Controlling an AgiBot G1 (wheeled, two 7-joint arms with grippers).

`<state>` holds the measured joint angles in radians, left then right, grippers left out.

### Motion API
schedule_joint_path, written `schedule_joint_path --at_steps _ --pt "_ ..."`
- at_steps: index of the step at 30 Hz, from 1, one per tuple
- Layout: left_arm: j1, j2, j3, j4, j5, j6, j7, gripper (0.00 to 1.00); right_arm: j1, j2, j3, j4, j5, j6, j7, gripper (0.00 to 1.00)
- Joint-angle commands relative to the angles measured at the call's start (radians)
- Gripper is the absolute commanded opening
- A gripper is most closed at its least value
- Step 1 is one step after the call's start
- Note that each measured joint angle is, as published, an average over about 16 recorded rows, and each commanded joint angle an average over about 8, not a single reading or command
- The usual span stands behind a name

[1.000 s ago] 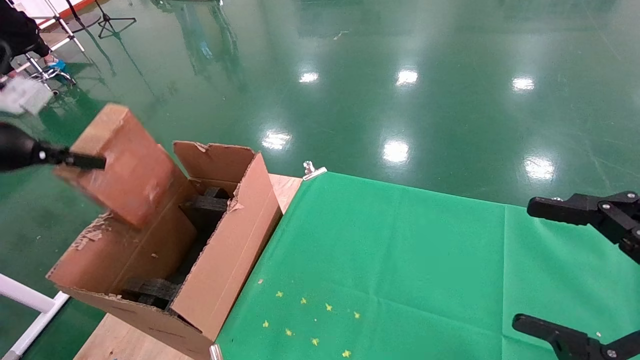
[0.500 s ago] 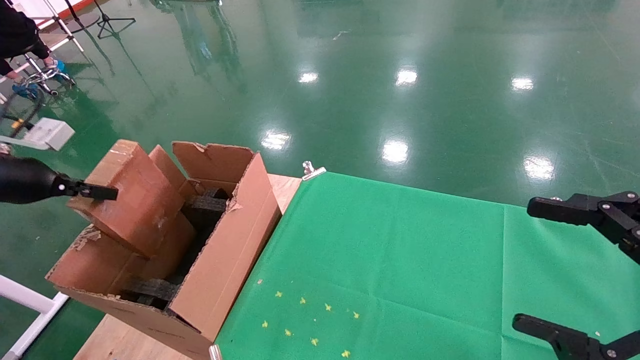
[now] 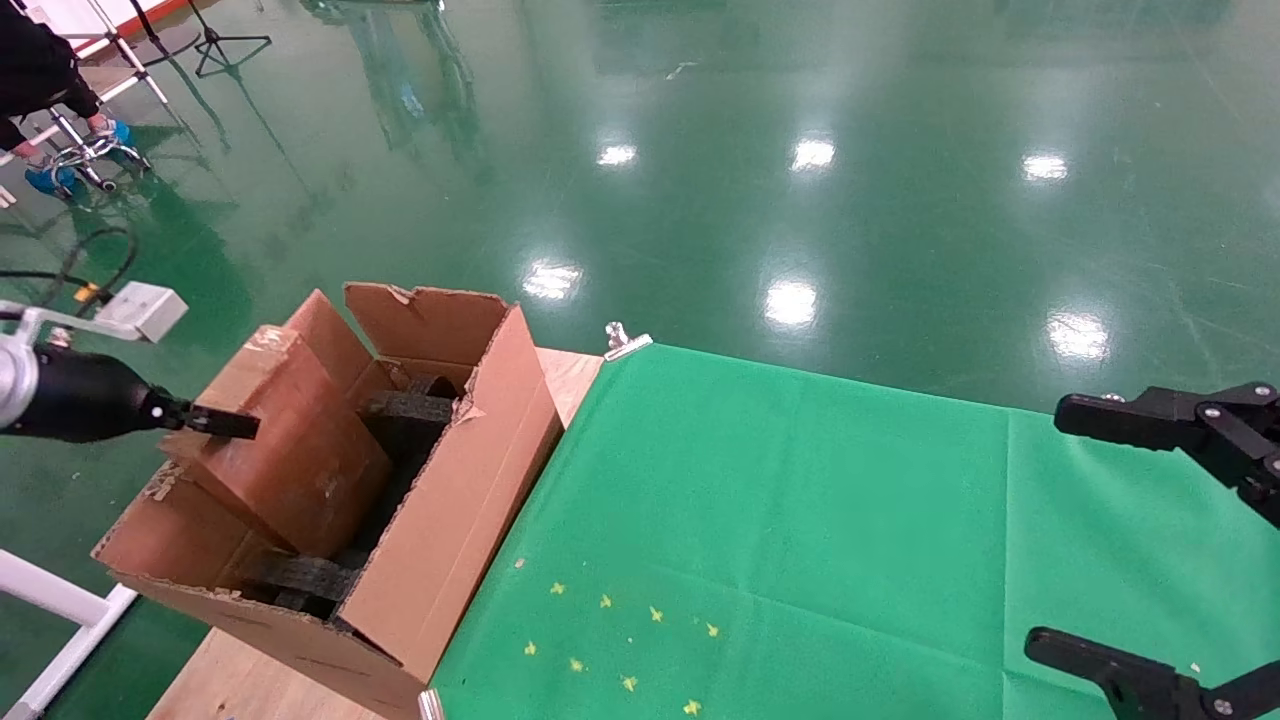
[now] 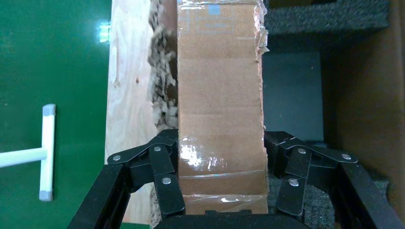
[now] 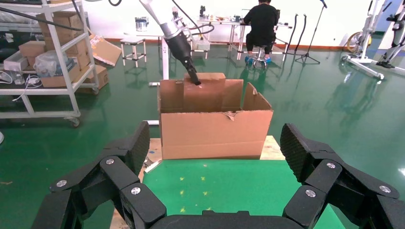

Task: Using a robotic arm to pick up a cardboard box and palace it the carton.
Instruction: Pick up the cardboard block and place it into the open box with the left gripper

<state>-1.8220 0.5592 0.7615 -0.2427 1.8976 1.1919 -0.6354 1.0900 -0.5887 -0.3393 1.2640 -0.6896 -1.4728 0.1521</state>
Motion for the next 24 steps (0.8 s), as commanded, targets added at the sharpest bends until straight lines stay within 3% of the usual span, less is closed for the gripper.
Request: schedule_joint_path --at_steps 1,24 --pt "0.008 0.009 0.002 0.02 0.001 -0.011 0.006 0.0 0.0 0.0 0.0 0.0 0.0 0.0 0.0 1.0" --pt "0.089 0.11 -0.003 0.193 -0.009 -0.145 0.038 0.0 0.0 0.0 0.0 0.0 0.0 0.0 0.0 1.0"
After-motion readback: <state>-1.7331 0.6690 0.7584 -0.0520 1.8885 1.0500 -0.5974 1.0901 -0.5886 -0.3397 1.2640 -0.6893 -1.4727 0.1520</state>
